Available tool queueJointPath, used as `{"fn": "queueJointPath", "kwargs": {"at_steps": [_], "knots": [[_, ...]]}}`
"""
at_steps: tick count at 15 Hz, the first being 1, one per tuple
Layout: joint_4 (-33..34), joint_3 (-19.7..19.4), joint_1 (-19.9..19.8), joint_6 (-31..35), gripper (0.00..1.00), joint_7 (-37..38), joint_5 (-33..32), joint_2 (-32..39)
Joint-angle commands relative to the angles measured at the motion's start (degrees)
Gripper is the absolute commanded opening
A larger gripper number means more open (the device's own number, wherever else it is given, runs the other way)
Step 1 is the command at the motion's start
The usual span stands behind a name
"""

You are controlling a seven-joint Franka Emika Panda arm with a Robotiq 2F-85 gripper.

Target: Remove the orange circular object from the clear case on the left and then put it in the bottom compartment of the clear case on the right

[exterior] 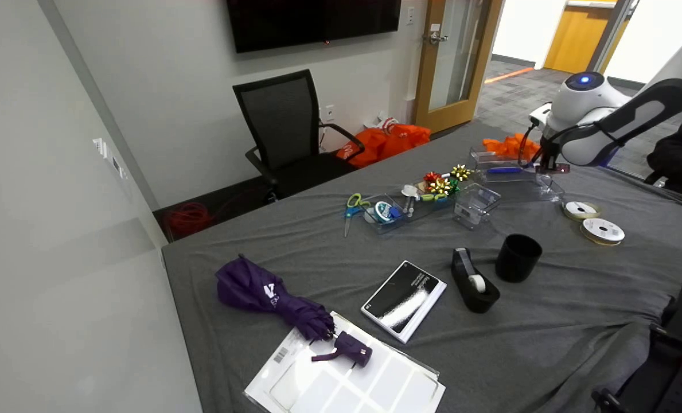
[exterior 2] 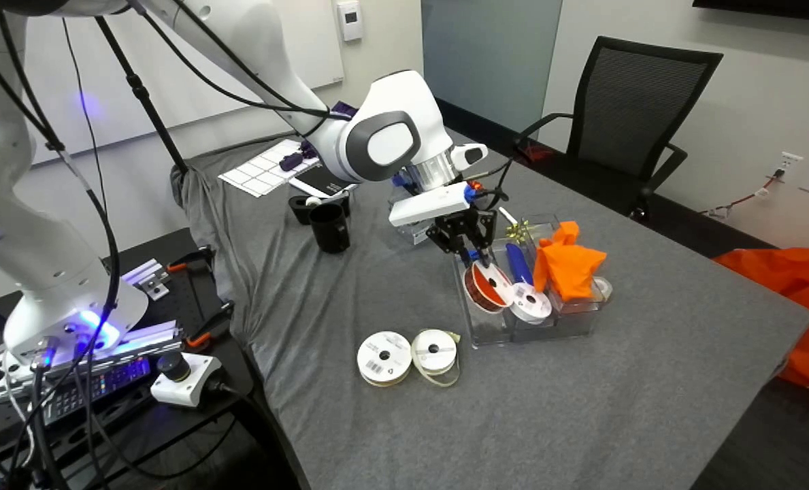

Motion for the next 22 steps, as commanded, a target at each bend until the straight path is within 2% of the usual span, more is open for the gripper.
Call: {"fn": "queueJointPath", "kwargs": {"at_steps": [1, 4, 6, 13, 15, 17, 20, 22], "knots": [[-2.1, 0.5, -0.7, 1.4, 0.66, -0.8, -0.1, -1.4], [-2.1, 0.6, -0.8, 1.4, 0.88, -0.8, 0.0, -1.3], [-2.1, 0.5, -0.8, 1.5, 0.99, -0.7, -0.1, -1.2], [-2.2, 1.0, -1.0, -0.6, 1.00, -0.4, 1.6, -2.0], [-2.6, 2.2, -2.0, -1.1, 1.00, 0.2, 4.4, -2.7], [-3.0, 4.8, -4.2, -1.7, 1.00, -0.5, 9.2, -3.1], [-3.7, 11.9, -10.2, -4.4, 1.00, -4.5, 19.9, -4.1], [-3.9, 15.3, -13.4, -4.5, 1.00, -5.7, 26.9, -4.4]]}}
